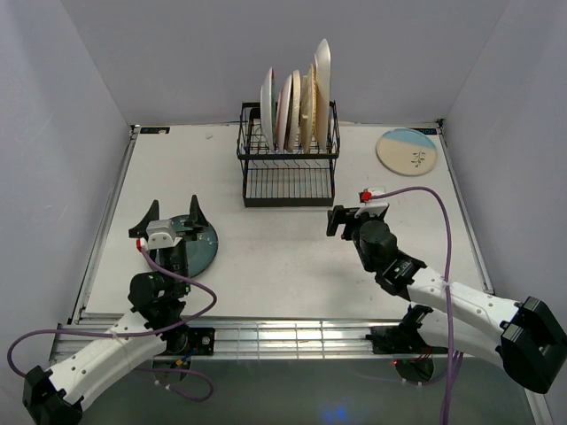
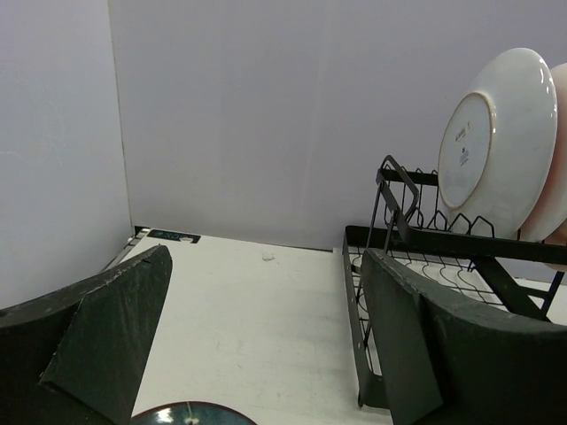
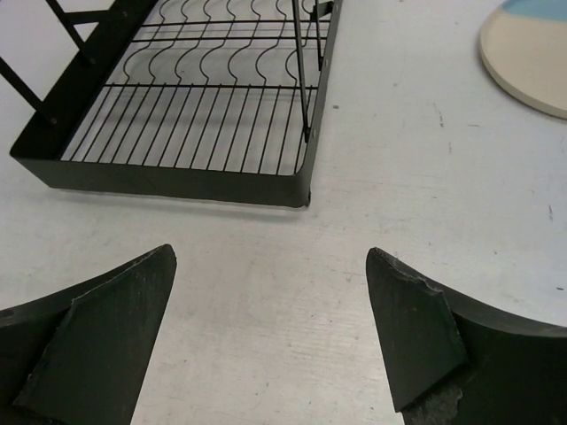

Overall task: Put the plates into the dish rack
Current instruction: Move the plate to the center of the board.

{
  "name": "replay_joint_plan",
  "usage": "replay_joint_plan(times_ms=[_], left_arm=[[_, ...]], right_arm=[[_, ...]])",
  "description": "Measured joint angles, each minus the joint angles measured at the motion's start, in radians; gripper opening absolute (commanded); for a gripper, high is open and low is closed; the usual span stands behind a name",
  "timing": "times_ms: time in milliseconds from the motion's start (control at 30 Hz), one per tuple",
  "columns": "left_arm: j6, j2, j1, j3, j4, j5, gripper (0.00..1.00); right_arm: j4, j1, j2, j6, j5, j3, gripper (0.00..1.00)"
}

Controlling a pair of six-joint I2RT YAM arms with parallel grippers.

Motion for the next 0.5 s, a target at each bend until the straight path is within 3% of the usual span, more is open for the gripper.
replay_joint_plan(times_ms=[167, 233, 500], left_arm=[[0.016, 0.013, 0.0, 0.0, 0.016, 0.0, 0.98], [0.019, 0.014, 0.0, 0.0, 0.019, 0.0, 0.98], [0.024, 0.014, 0.0, 0.0, 0.021, -0.004, 0.98]], right_arm=[[-0.056, 0.0, 0.023, 0.004, 0.075, 0.039, 0.98], [-0.072, 0.0, 0.025, 0.003, 0.094, 0.052, 0.9], [-0.118, -0.035, 0.068, 0.007, 0.117, 0.093, 0.9]])
